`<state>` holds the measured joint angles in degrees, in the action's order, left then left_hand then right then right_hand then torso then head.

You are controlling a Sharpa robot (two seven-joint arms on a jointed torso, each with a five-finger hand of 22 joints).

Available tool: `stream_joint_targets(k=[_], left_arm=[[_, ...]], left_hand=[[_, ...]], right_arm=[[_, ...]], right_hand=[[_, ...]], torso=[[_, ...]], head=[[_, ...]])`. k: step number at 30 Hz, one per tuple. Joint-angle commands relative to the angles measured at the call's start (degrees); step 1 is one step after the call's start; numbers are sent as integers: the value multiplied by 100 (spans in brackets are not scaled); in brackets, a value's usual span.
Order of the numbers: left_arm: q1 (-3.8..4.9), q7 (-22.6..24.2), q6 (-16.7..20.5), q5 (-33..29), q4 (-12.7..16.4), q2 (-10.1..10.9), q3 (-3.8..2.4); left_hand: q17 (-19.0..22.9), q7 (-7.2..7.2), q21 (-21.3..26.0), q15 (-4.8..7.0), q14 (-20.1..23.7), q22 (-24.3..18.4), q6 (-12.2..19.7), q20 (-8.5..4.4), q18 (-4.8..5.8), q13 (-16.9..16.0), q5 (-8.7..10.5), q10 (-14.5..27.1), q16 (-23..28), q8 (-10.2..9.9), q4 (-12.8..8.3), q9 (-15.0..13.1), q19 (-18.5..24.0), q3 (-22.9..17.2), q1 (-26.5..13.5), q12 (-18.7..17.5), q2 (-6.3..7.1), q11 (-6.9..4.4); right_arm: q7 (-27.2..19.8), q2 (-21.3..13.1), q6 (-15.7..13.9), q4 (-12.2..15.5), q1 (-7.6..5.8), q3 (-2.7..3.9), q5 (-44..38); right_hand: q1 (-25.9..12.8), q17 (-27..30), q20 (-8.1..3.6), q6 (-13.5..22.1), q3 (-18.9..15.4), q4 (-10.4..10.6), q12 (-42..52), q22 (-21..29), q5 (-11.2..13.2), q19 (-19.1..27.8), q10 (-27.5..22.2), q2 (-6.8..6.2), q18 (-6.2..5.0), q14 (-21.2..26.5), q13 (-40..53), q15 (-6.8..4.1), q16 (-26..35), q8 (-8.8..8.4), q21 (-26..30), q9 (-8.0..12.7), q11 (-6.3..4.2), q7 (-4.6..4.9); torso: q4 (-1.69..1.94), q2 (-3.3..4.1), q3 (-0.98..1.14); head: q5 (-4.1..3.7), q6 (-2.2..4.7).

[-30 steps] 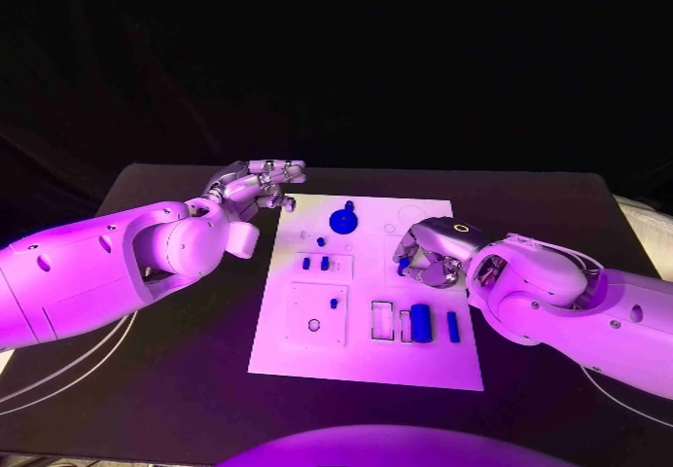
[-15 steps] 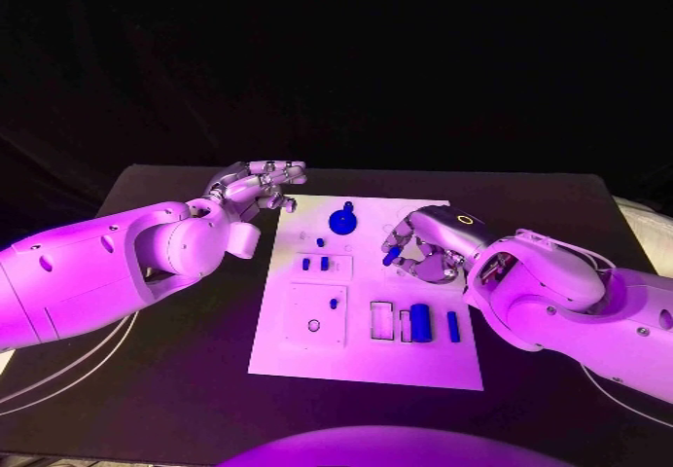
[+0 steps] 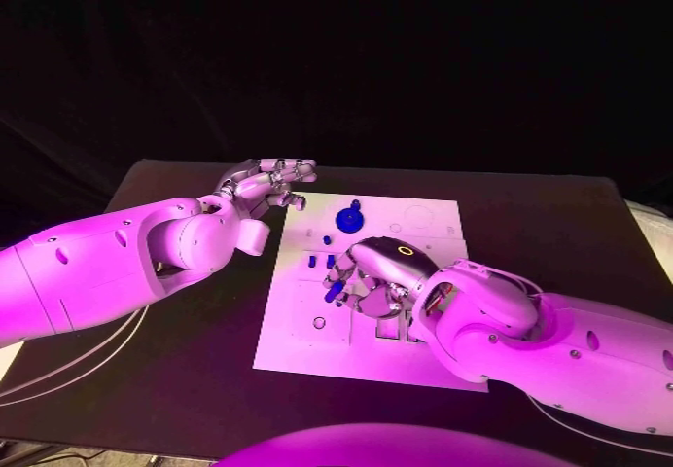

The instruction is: Assemble the parts on the task board

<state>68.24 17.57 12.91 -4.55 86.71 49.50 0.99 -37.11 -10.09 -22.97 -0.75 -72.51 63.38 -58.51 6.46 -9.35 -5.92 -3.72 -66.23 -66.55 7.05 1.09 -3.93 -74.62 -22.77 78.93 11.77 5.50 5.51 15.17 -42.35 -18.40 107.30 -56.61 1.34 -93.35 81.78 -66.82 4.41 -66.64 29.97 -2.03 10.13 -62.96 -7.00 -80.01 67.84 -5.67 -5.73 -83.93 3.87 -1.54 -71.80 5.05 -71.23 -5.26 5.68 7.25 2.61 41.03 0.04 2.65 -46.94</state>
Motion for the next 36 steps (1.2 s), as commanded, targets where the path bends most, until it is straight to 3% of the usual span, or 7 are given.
stream_joint_targets(k=[1, 7, 11, 28, 36], left_arm=[[0, 24, -112, 19, 12, -25, -4], [0, 25, -110, 19, 11, -31, -4], [0, 24, -114, 19, 7, -36, -4], [-2, 12, -127, 19, -15, -43, -3], [-4, 7, -127, 19, -16, -44, -2]], left_hand=[[5, -10, 20, -5, 38, -5, 47, -8, -91, -7, 6, 37, 19, 15, -33, 7, 44, 11, 44, 20, 10, 12], [5, -10, 20, -5, 38, -5, 47, -8, -91, -7, 6, 37, 19, 15, -33, 7, 44, 11, 44, 20, 10, 12], [5, -10, 20, -5, 38, -5, 47, -8, -91, -7, 6, 37, 19, 15, -33, 7, 44, 11, 44, 20, 10, 12], [5, -10, 20, -5, 38, -5, 47, -8, -91, -7, 6, 37, 19, 15, -33, 7, 44, 11, 44, 20, 10, 12], [13, -13, 23, -7, 44, -9, 52, -6, -90, -8, 6, 47, 21, 16, -37, 6, 45, 19, 47, 31, 2, 14]], right_arm=[[-223, 141, 247, -136, 96, -28, -52], [-265, 323, 289, -295, 244, -66, -99], [-259, 384, 316, -371, 290, -74, -152], [34, 391, 287, -448, 316, -77, -590], [170, 434, 646, -473, 316, -77, -792]], right_hand=[[-62, -3, -4, -7, -23, 16, -35, 3, -19, 10, 245, 31, 3, -228, 150, 2, -19, -23, -8, -6, -236, 22], [-69, -10, -4, -6, -25, 19, -39, 3, -25, 10, 243, 37, 3, -229, 150, 3, -25, -25, -8, -6, -235, 23], [-70, -9, -4, -6, -26, 19, -41, 4, -26, 11, 242, 38, 3, -229, 150, 3, -24, -25, -7, -6, -235, 23], [-85, -12, -3, -9, -35, 24, -47, -1, -31, 9, 241, 41, 4, -230, 152, 4, -28, -26, -11, -7, -235, 23], [-97, -11, -2, -14, -45, 27, -51, -3, -31, 9, 244, 40, 4, -231, 154, 4, -29, -26, -12, -9, -236, 20]], torso=[[-9, 6, 2], [-29, 11, 10], [-17, 9, 17], [-20, 7, 16], [-15, 7, 13]], head=[[27, -2], [51, -11], [52, -28], [55, -55], [42, -62]])
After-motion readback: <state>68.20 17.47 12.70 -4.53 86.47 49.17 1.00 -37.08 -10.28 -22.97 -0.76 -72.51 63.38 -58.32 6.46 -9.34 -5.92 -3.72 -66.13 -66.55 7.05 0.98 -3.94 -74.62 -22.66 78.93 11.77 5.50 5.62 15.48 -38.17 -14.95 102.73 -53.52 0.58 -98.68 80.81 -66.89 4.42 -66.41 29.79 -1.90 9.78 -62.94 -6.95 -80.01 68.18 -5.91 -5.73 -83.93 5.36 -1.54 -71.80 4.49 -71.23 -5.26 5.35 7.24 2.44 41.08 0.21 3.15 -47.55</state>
